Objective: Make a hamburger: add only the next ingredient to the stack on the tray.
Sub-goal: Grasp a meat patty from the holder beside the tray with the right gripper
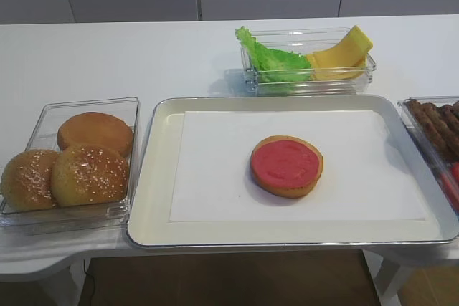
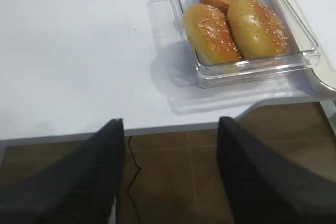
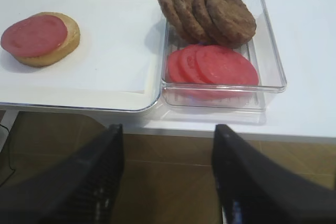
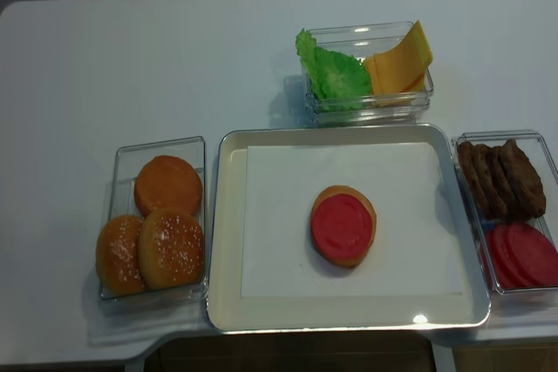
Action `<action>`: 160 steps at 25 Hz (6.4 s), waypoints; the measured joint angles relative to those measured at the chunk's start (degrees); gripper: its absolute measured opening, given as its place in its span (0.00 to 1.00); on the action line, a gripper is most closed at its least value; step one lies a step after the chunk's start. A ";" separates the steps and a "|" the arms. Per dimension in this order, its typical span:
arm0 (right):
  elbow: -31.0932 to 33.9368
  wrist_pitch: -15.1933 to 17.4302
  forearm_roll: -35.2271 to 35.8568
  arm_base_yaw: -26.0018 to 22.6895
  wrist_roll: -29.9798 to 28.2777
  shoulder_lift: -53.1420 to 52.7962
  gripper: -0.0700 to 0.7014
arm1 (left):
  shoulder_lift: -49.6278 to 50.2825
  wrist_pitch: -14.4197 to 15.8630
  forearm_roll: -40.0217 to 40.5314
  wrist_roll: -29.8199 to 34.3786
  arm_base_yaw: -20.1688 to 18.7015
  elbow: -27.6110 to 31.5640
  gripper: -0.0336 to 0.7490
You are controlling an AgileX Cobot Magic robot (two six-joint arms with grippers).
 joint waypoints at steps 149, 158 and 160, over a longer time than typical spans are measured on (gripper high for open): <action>-35.95 -14.68 -26.74 14.83 20.68 93.31 0.70 | 0.00 0.00 0.00 0.00 0.00 0.00 0.58; -35.95 -15.42 -28.33 14.83 20.94 93.87 0.54 | 0.00 0.00 0.00 0.00 0.00 0.00 0.58; -35.95 -15.42 -28.52 14.83 20.94 93.87 0.50 | 0.00 0.00 0.00 0.00 0.00 0.00 0.58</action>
